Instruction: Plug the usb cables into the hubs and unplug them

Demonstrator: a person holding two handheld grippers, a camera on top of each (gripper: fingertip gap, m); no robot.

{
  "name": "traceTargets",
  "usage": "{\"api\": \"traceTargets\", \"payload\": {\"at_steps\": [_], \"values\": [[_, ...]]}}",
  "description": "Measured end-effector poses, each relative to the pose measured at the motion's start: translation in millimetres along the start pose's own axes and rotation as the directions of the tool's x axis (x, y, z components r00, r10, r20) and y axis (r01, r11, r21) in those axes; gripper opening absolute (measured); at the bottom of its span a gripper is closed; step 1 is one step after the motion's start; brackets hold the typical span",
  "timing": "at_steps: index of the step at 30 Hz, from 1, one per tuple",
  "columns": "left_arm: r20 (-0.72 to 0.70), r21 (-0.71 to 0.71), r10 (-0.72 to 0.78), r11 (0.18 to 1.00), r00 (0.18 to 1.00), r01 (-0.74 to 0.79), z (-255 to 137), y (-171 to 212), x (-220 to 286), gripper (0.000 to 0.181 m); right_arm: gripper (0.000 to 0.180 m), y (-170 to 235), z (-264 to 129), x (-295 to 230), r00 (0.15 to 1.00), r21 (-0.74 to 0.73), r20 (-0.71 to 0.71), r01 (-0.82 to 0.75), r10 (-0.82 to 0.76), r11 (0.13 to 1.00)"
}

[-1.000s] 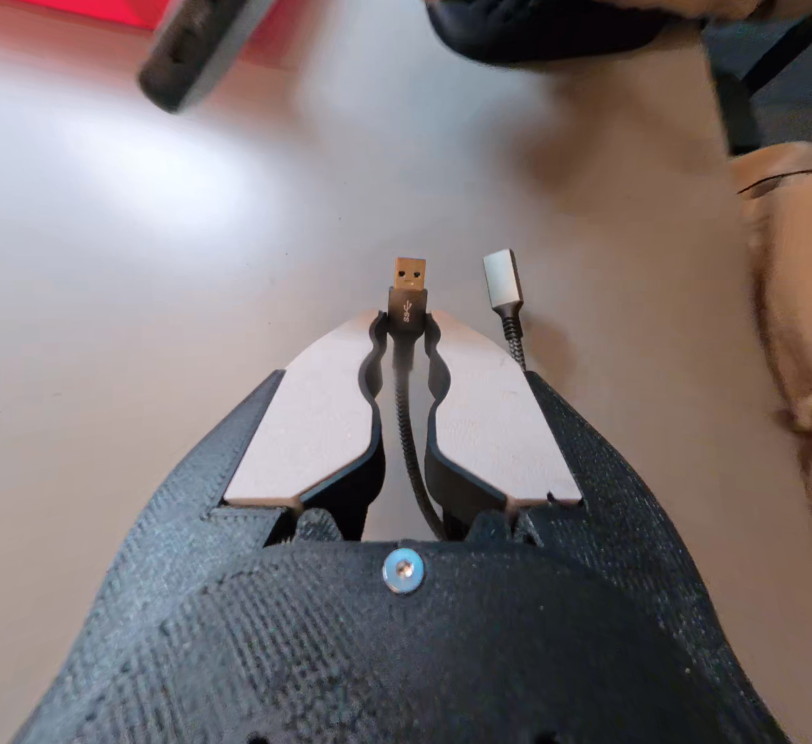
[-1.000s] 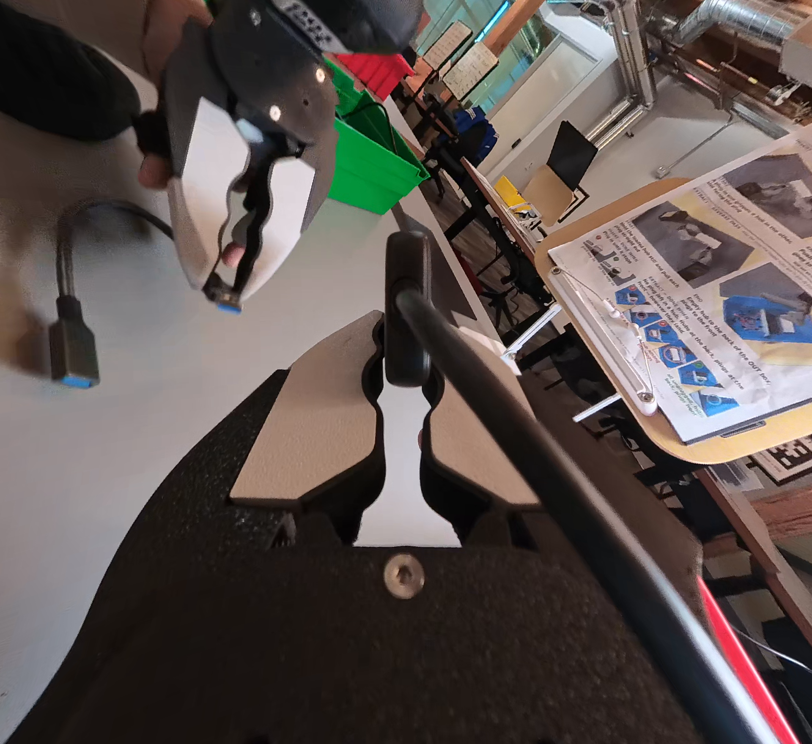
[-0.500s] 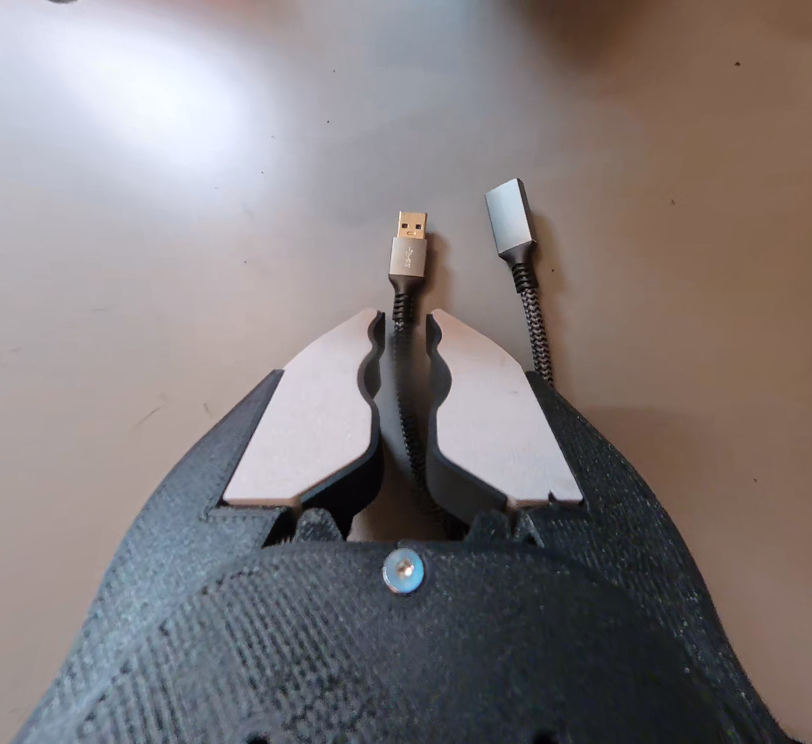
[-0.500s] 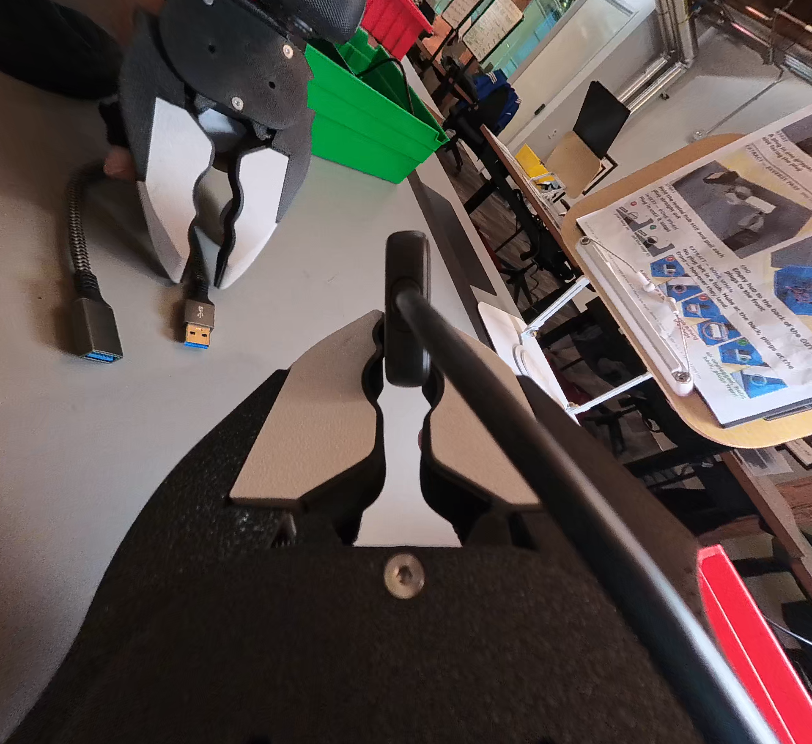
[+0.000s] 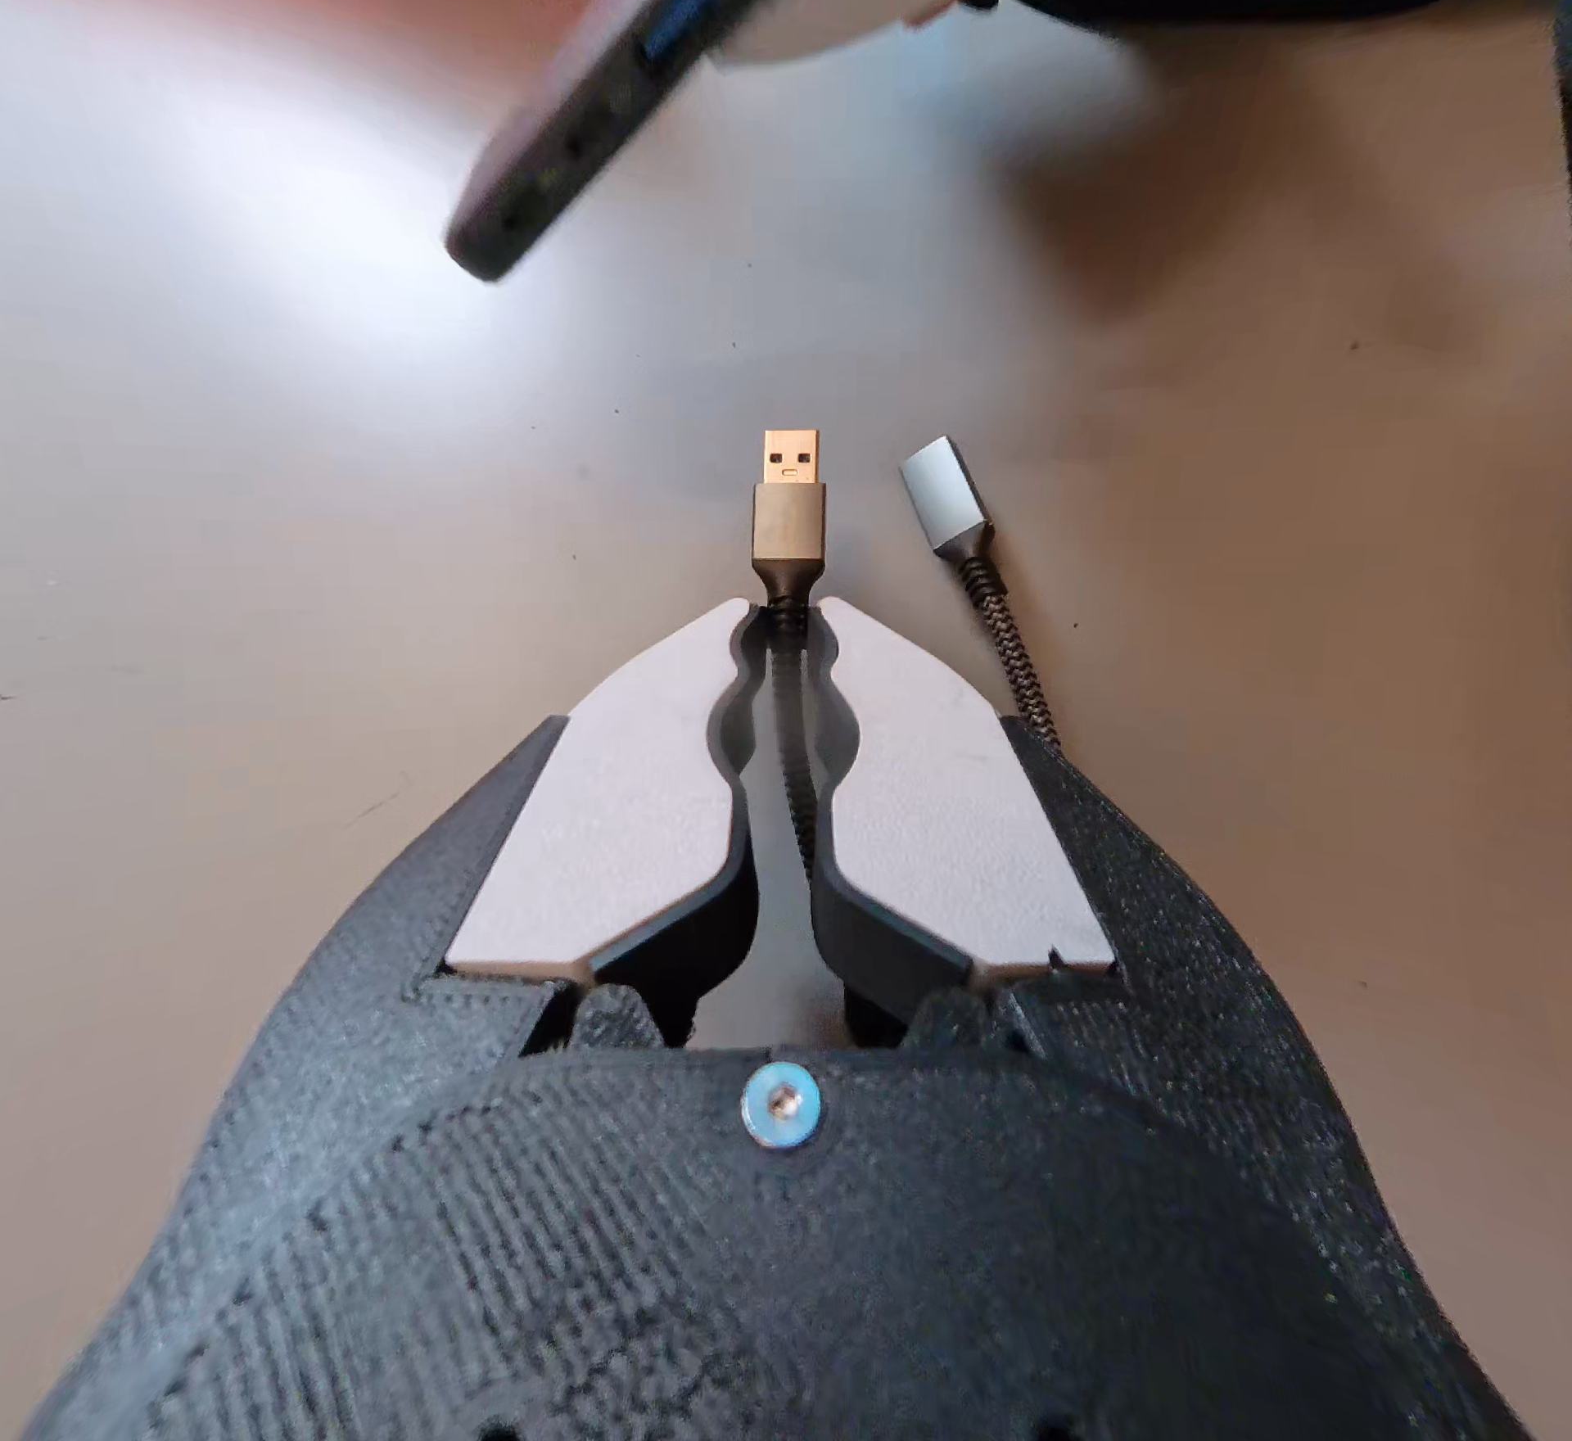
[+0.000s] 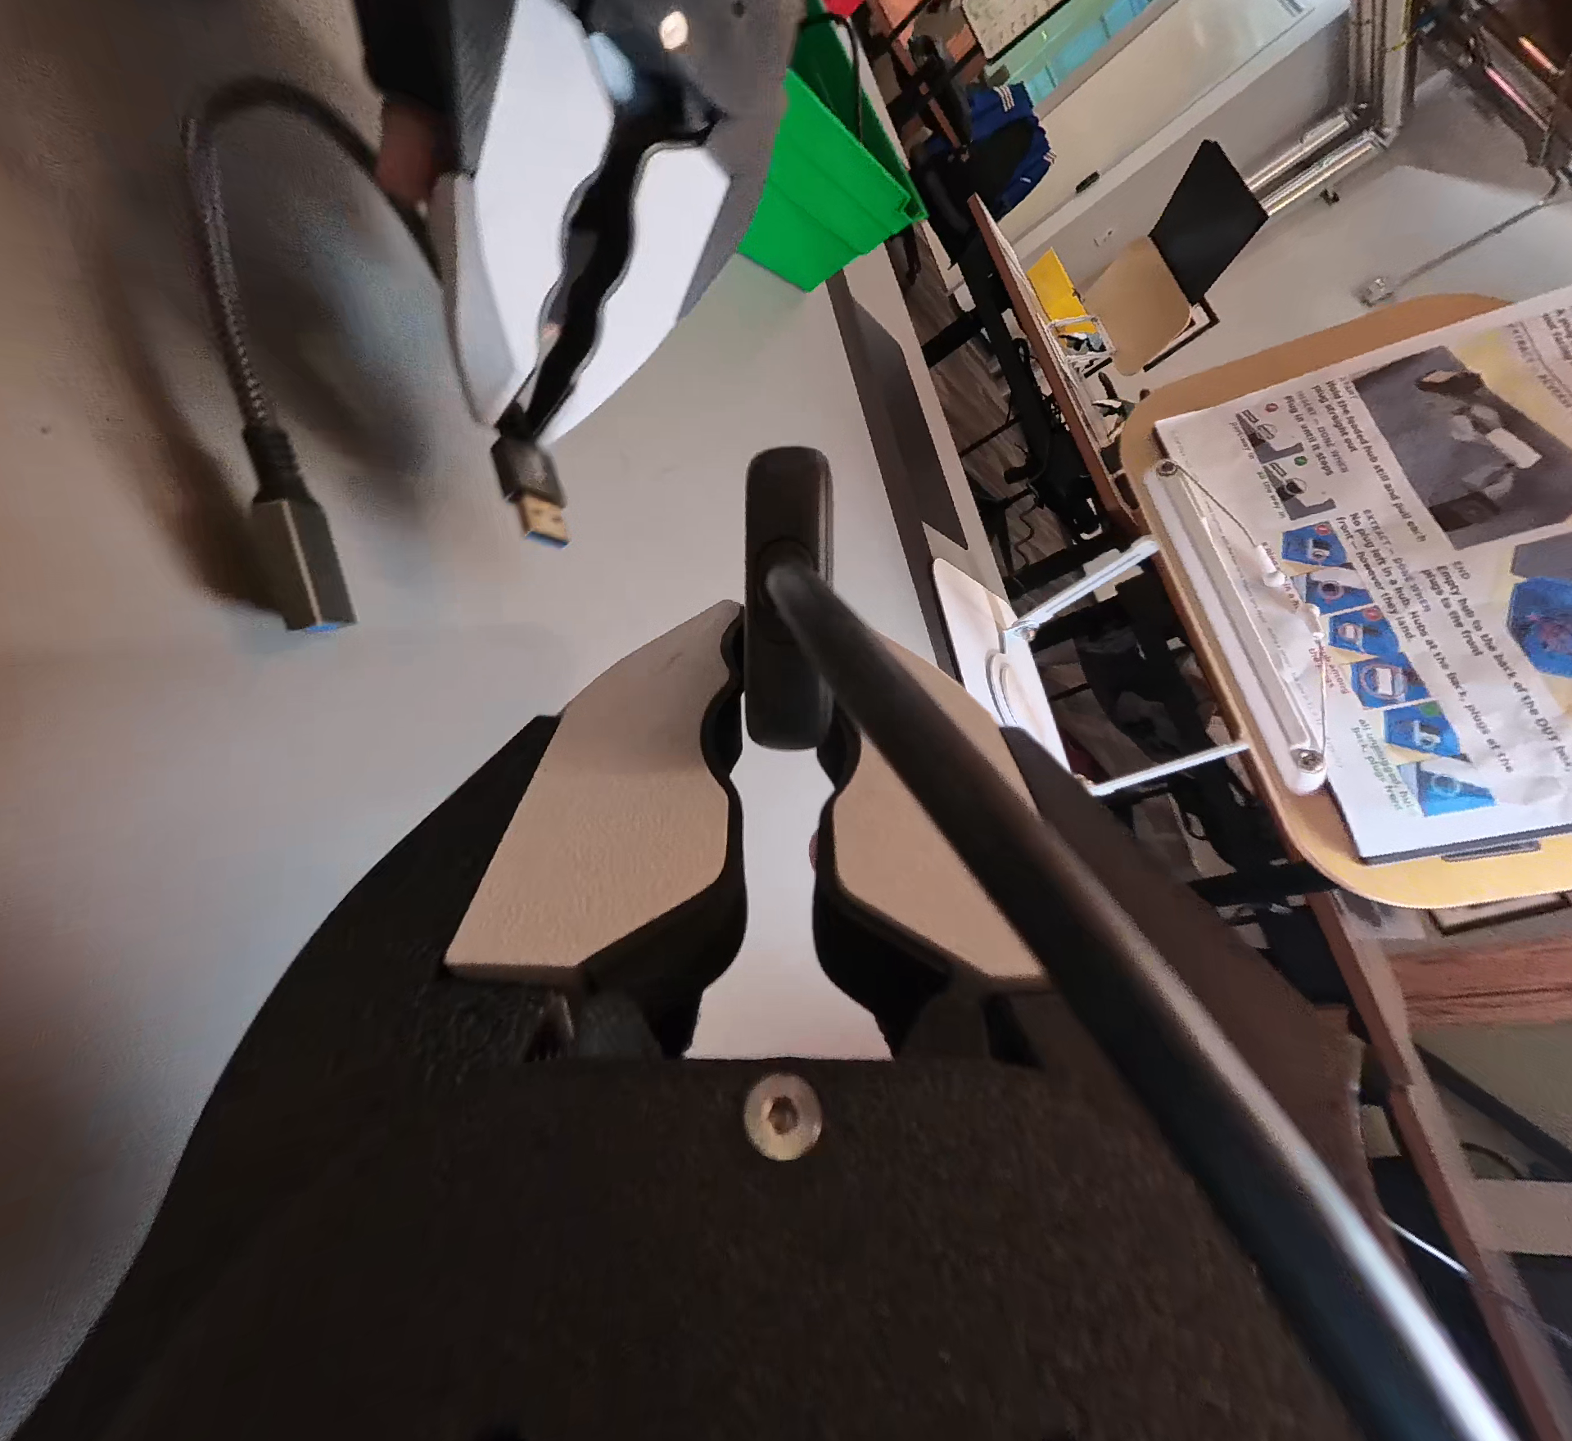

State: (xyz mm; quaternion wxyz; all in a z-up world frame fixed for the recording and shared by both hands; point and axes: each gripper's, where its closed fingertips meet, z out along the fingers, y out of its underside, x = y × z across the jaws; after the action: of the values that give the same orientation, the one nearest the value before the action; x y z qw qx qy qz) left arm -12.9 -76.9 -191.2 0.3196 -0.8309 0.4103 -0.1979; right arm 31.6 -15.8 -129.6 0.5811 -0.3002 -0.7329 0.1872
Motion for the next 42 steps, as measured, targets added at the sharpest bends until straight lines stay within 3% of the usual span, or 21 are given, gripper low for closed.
{"api": "traceTargets", "payload": {"at_steps": [11,24,29,36,42], "values": [[-0.07,-0.081,-0.046,0.996,0.996,0.04,-6.2,-44.4,-18.5,0.01,0.013,16.7,5.8,-7.1,0.98,-0.113,-0.007,0.197,-0.199,0.974],[-0.21,-0.079,-0.179,0.983,0.961,0.165,-2.6,-33.9,-16.4,0.01,0.012,13.5,13.4,-24.9,0.934,-0.139,0.034,0.356,-0.355,0.924],[-0.233,-0.071,-0.191,0.981,0.954,0.179,-1.7,-32.0,-13.6,0.009,0.013,7.8,13.7,-30.7,0.938,-0.109,0.036,0.345,-0.344,0.932],[-0.357,0.039,-0.182,0.977,0.916,0.209,-11.4,-40.8,-6.0,0.009,0.013,-2.1,9.8,-32.2,0.978,-0.013,0.073,0.199,-0.198,0.98],[-0.412,0.071,-0.17,0.973,0.895,0.218,-11.1,-53.9,7.7,0.01,0.014,8.4,13.1,-31.7,0.981,-0.083,0.081,0.181,-0.175,0.98]]}}
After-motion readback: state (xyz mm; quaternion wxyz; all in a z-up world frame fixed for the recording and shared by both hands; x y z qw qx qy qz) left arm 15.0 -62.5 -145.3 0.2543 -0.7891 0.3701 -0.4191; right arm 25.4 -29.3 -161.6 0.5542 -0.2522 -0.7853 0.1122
